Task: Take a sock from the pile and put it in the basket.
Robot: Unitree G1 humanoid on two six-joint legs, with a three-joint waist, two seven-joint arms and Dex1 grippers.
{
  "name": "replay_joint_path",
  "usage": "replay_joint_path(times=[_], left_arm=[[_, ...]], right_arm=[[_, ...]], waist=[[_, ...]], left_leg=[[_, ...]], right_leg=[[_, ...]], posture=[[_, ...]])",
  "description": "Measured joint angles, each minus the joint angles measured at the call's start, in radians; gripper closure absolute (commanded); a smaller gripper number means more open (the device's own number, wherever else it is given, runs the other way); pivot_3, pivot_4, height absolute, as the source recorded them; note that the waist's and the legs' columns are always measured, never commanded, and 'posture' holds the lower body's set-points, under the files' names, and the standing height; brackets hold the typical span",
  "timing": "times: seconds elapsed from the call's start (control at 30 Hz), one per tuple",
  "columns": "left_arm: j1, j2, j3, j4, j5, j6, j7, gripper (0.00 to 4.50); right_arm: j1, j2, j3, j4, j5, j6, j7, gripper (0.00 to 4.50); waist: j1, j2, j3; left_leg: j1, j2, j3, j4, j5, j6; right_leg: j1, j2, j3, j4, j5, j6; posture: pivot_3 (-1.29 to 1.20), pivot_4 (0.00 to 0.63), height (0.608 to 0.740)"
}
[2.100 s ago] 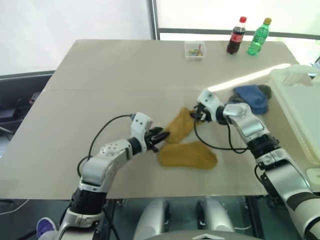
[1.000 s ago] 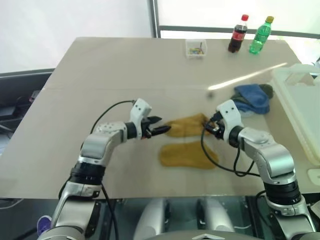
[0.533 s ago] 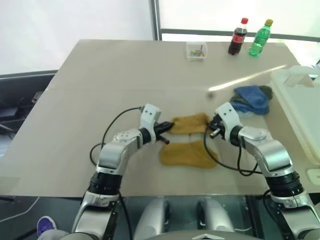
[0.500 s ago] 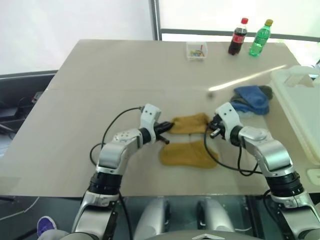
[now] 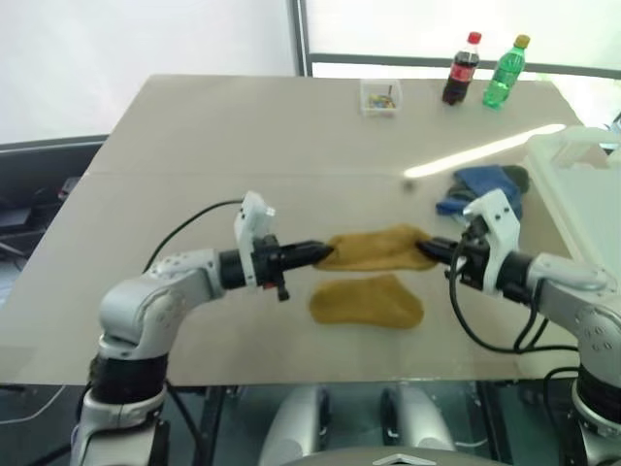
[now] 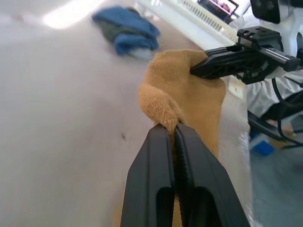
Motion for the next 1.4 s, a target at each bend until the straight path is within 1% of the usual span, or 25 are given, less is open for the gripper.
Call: replay_joint_path(times=[0.07, 0.13, 0.23, 0.47, 0.7, 0.83, 0.9, 0.93, 0.97, 1.03, 1.07, 1.13, 1.17, 1.27, 1.3, 1.33, 1.4], left_arm=[[0.045, 0.015, -0.006, -0.034, -0.005, -0.006, 0.000, 4.43], [0.062, 0.018, -0.015, -0.039, 0.006, -0.031, 0.000, 4.43], [0.073, -0.016, -0.045, -0.022, 0.049, -0.118, 0.007, 4.43], [0.100, -0.027, -0.079, 0.032, 0.113, -0.203, 0.021, 4.43], [0.150, 0.005, -0.095, 0.035, 0.148, -0.214, 0.021, 4.43], [0.152, 0.011, -0.105, 0.036, 0.161, -0.217, 0.022, 4.43], [0.154, 0.010, -0.113, 0.037, 0.162, -0.217, 0.023, 3.78], [0.154, 0.009, -0.118, 0.038, 0.165, -0.217, 0.024, 3.56], [0.156, 0.009, -0.122, 0.039, 0.167, -0.216, 0.023, 3.12], [0.159, 0.012, -0.127, 0.040, 0.168, -0.213, 0.021, 2.42], [0.160, 0.013, -0.127, 0.040, 0.169, -0.214, 0.022, 1.78], [0.167, 0.019, -0.126, 0.040, 0.170, -0.215, 0.022, 0.96], [0.175, 0.019, -0.123, 0.040, 0.167, -0.219, 0.021, 0.45], [0.210, 0.020, -0.093, 0.038, 0.145, -0.246, -0.016, 0.45], [0.229, 0.026, -0.072, 0.037, 0.134, -0.268, -0.037, 0.41], [0.253, 0.041, -0.040, 0.037, 0.128, -0.299, -0.066, 0.39], [0.277, 0.052, -0.021, 0.037, 0.128, -0.335, -0.095, 0.39]], right_arm=[[0.079, 0.014, 0.003, -0.063, 0.014, 0.012, -0.025, 4.50], [0.117, 0.021, 0.009, -0.089, 0.014, 0.010, -0.053, 4.50], [0.166, 0.014, 0.062, -0.097, -0.026, -0.029, -0.116, 4.50], [0.181, 0.002, 0.117, -0.093, -0.052, -0.091, -0.154, 4.50], [0.225, -0.017, 0.192, -0.079, -0.083, -0.161, -0.170, 4.50], [0.242, -0.031, 0.226, -0.048, -0.101, -0.204, -0.174, 4.50], [0.245, -0.033, 0.249, -0.031, -0.116, -0.228, -0.177, 4.50], [0.247, -0.034, 0.261, -0.016, -0.124, -0.244, -0.178, 4.50], [0.250, -0.034, 0.271, -0.005, -0.130, -0.254, -0.178, 4.50], [0.253, -0.040, 0.286, 0.000, -0.140, -0.275, -0.178, 4.50], [0.253, -0.051, 0.293, 0.002, -0.146, -0.286, -0.177, 4.50], [0.261, -0.064, 0.299, 0.005, -0.157, -0.309, -0.173, 4.50], [0.271, -0.072, 0.301, 0.006, -0.161, -0.332, -0.166, 4.50], [0.290, -0.100, 0.295, 0.006, -0.155, -0.364, -0.132, 4.50], [0.295, -0.119, 0.285, 0.004, -0.147, -0.375, -0.111, 4.19], [0.298, -0.145, 0.270, 0.002, -0.141, -0.390, -0.084, 3.78], [0.298, -0.173, 0.263, 0.002, -0.134, -0.408, -0.058, 3.10]], waist=[[0.002, 0.000, 0.000], [0.003, 0.000, 0.000], [0.005, 0.000, 0.000], [0.007, 0.000, 0.000], [0.007, 0.000, 0.000], [0.008, 0.000, 0.000], [0.010, 0.000, 0.000], [0.010, 0.000, 0.000], [0.011, 0.000, 0.000], [0.011, 0.000, 0.000], [0.011, 0.000, 0.000], [0.012, 0.000, 0.000], [0.014, 0.000, 0.000], [0.014, -0.001, 0.000], [0.014, -0.001, 0.000], [0.015, -0.001, 0.000], [0.016, 0.000, 0.000]], left_leg=[[0.001, 0.000, 0.000, 0.000, 0.000, 0.000], [0.001, 0.000, 0.001, 0.000, 0.000, 0.000], [0.003, 0.000, 0.002, 0.000, 0.000, 0.000], [0.003, 0.000, 0.003, 0.000, 0.000, 0.000], [0.003, 0.000, 0.003, 0.000, 0.000, 0.000], [0.003, 0.000, 0.003, 0.000, 0.000, 0.000], [0.003, 0.000, 0.003, 0.000, 0.000, 0.000], [0.003, 0.000, 0.003, 0.000, 0.000, 0.000], [0.003, 0.000, 0.003, 0.000, 0.000, 0.000], [0.003, 0.000, 0.003, 0.000, 0.000, 0.000], [0.003, 0.000, 0.003, 0.000, 0.000, 0.000], [0.003, 0.000, 0.003, 0.000, 0.000, 0.000], [0.003, 0.000, 0.003, 0.000, 0.000, 0.000], [0.003, 0.000, 0.003, 0.000, 0.000, 0.000], [0.003, 0.001, 0.003, 0.000, 0.000, 0.000], [0.003, 0.001, 0.003, 0.000, 0.000, 0.000], [0.003, 0.001, 0.003, 0.000, 0.000, 0.000]], right_leg=[[0.000, 0.000, 0.000, 0.000, -0.001, -0.002], [0.000, 0.000, 0.001, 0.000, -0.002, -0.004], [0.001, 0.000, 0.002, 0.000, -0.002, -0.004], [0.001, 0.001, 0.001, 0.000, -0.002, -0.004], [0.001, 0.001, 0.001, 0.000, -0.003, -0.004], [0.000, 0.001, 0.000, 0.000, -0.003, -0.004], [0.000, 0.001, 0.000, 0.000, -0.003, -0.004], [0.000, 0.001, 0.000, 0.000, -0.003, -0.004], [0.000, 0.001, 0.000, 0.000, -0.003, -0.004], [0.000, 0.001, 0.000, 0.000, -0.003, -0.004], [0.000, 0.001, 0.000, 0.000, -0.003, -0.004], [0.000, 0.001, 0.000, 0.000, -0.003, -0.004], [0.000, 0.001, 0.000, 0.000, -0.003, -0.004], [0.000, 0.001, 0.000, 0.000, -0.003, -0.004], [0.000, 0.001, 0.000, 0.000, -0.003, -0.004], [0.000, 0.001, 0.000, 0.000, -0.003, -0.004], [0.000, 0.001, 0.000, 0.000, -0.003, -0.004]], posture=[[0.00, 0.150, 0.729], [0.00, 0.150, 0.729], [0.00, 0.150, 0.729], [0.00, 0.150, 0.729], [0.00, 0.150, 0.729], [0.00, 0.150, 0.729], [0.00, 0.150, 0.729], [0.00, 0.150, 0.729], [0.00, 0.150, 0.729], [0.00, 0.150, 0.729], [0.00, 0.150, 0.729], [0.00, 0.150, 0.729], [0.00, 0.150, 0.729], [0.00, 0.150, 0.729], [0.00, 0.150, 0.729], [0.00, 0.150, 0.729], [0.00, 0.150, 0.729]])
